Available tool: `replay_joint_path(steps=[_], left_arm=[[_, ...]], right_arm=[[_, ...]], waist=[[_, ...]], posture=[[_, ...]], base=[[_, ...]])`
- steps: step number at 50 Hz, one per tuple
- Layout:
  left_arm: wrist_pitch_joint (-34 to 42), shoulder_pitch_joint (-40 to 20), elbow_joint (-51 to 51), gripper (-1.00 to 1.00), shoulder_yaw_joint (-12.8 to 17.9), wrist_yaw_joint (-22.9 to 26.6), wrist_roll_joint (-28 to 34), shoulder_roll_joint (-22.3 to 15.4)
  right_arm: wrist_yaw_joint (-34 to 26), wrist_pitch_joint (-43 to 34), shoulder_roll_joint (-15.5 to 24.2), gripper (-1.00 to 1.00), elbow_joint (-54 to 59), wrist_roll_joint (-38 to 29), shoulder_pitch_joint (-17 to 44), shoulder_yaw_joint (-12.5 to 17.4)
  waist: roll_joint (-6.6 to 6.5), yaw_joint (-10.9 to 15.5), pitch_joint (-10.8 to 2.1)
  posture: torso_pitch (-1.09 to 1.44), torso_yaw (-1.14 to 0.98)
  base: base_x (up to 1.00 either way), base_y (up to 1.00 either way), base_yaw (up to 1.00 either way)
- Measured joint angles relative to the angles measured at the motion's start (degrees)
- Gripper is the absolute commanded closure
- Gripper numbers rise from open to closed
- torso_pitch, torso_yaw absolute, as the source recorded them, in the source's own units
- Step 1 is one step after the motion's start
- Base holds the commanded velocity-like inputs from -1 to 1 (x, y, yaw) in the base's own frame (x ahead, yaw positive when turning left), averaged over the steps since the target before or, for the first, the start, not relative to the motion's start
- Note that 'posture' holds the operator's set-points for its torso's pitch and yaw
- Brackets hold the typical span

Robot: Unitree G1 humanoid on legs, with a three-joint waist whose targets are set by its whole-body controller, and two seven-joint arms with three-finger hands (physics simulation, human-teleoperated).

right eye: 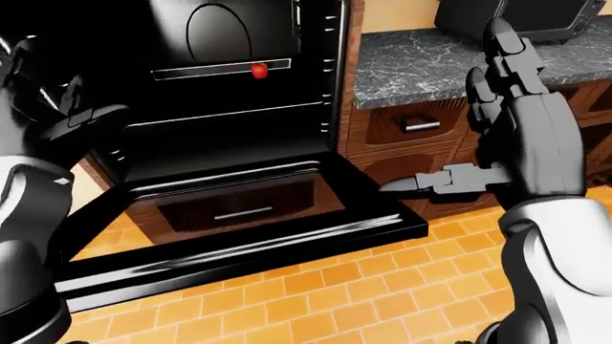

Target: Close the oven door.

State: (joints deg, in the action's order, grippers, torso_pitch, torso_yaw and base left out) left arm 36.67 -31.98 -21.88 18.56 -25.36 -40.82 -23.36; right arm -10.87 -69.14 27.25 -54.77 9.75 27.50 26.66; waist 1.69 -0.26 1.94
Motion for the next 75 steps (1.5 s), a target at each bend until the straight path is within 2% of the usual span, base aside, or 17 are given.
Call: replay_joint_path(steps=[5, 9, 19, 21, 24, 28, 31, 35, 44, 47, 49, 52, 55, 57, 61, 70, 75], left_arm=[[-0.9, -0.4, -0.9, -1.00, 0.5, 0.1, 0.2, -0.3], [-0.7, 0.6, 0.4, -1.00, 1.5, -0.3, 0.7, -0.4], [-0.9, -0.4, -0.3, -1.00, 1.0, -0.1, 0.6, -0.5], [-0.8, 0.1, -0.2, -1.00, 0.4, 0.0, 0.4, 0.1], [0.0, 0.2, 0.4, -1.00, -0.3, 0.0, 0.0, 0.1], [-0.4, -0.6, -0.6, -1.00, 0.4, -0.1, -0.1, -0.3], [-0.7, -0.9, -1.0, -1.00, 0.6, -0.2, -0.1, -0.4], [-0.4, 0.2, 0.0, -1.00, 1.6, -0.8, 0.1, -0.6], [-0.8, -0.2, -0.3, -1.00, 1.0, -0.4, 0.2, -0.7], [-0.8, 0.2, -0.1, -1.00, 0.3, -0.2, 0.2, 0.0], [-0.2, 0.3, 0.4, -1.00, -0.3, -0.1, -0.1, 0.1], [-0.2, -0.2, 0.1, -1.00, 0.1, 0.1, -0.1, -0.3], [-0.9, -0.5, -0.7, -1.00, 0.5, 0.1, 0.1, -0.4], [-1.2, -0.7, -0.6, -1.00, 0.7, 0.1, 0.2, -0.6], [-1.0, 0.6, 0.8, -1.00, 1.5, -0.3, 0.8, -0.5], [-0.7, -0.5, -0.6, -1.00, 1.2, -0.4, 0.2, -0.7], [0.1, 0.0, -0.1, -1.00, -0.1, -0.5, -0.5, -0.1]], right_arm=[[0.1, 0.8, 0.1, -1.00, -0.3, 0.1, 0.1, 0.1], [-0.4, 0.4, -0.7, -1.00, -0.2, 0.9, -0.6, -1.4], [0.0, 1.1, 0.0, -1.00, -0.7, 0.6, 0.4, -0.6], [0.1, 0.8, -0.1, -1.00, -0.3, 0.5, -0.1, -0.3], [0.3, -0.3, 0.0, -1.00, 0.5, 0.2, -0.2, -0.2], [0.4, 0.2, 0.5, -1.00, -0.4, 0.2, 0.7, -0.1], [0.3, 0.2, 0.7, -1.00, -0.4, 0.3, 1.0, -0.1], [-0.2, -0.5, 0.0, -1.00, -0.6, 1.1, 0.5, -1.5], [0.0, 0.6, 0.3, -1.00, -1.1, 0.6, 0.5, -0.7], [0.1, 0.3, 0.2, -1.00, -0.6, 0.3, -0.1, -0.3], [0.2, -0.2, -0.1, -1.00, 0.0, 0.0, -0.6, -0.4], [0.2, -0.2, 0.3, -1.00, -0.3, -0.1, 0.3, -0.5], [0.2, 0.5, 0.3, -1.00, -0.8, -0.2, 0.2, -0.3], [0.2, 0.6, 0.2, -1.00, -0.6, -0.2, 0.4, -0.6], [-0.6, 0.0, -0.5, -1.00, -0.6, 0.5, -0.5, -1.9], [-0.5, 0.3, 0.3, -1.00, -1.1, -0.1, 1.0, -1.2], [-0.3, -1.0, 0.3, -1.00, 0.0, -0.5, 0.4, -0.7]], waist=[[-5.62, -0.3, 0.22], [-4.73, 0.9, 0.66], [1.76, 0.2, 0.46], [0.43, -0.4, 0.81], [1.00, -0.2, 0.06], [-1.68, -0.2, 0.54], [-5.46, -0.3, 0.31], [-4.71, 0.8, 0.60], [1.34, 0.1, 0.75], [0.55, -0.6, 1.00], [1.08, -0.4, 0.27], [-0.28, -0.1, 0.08], [-3.19, -0.4, 0.73], [-5.71, -0.2, 0.13], [-4.46, 0.4, 0.73], [1.30, 0.1, 0.59], [0.96, -0.3, 0.28]], posture=[[0.00, 0.00], [0.00, 0.00], [0.00, 0.00], [0.00, 0.00], [0.00, 0.00], [0.00, 0.00], [0.00, 0.00], [0.00, 0.00], [0.00, 0.00], [0.00, 0.00], [0.00, 0.00], [0.00, 0.00], [0.00, 0.00], [0.00, 0.00], [0.00, 0.00], [0.00, 0.00], [0.00, 0.00]], base=[[0.00, 0.34, 0.00], [0.00, 0.34, 0.00], [0.00, 0.34, 0.00], [0.00, 0.34, 0.00], [0.00, 0.33, 0.00], [0.00, 0.34, 0.00], [0.00, 0.34, 0.00], [0.00, 0.34, 0.00], [0.00, 0.34, 0.00], [0.00, 0.34, 0.00], [0.00, 0.34, 0.00], [0.00, 0.33, 0.00], [0.00, 0.34, 0.00], [0.00, 0.33, 0.00], [0.00, 0.33, 0.00], [0.00, 0.32, 0.00], [0.00, 0.31, 0.00]])
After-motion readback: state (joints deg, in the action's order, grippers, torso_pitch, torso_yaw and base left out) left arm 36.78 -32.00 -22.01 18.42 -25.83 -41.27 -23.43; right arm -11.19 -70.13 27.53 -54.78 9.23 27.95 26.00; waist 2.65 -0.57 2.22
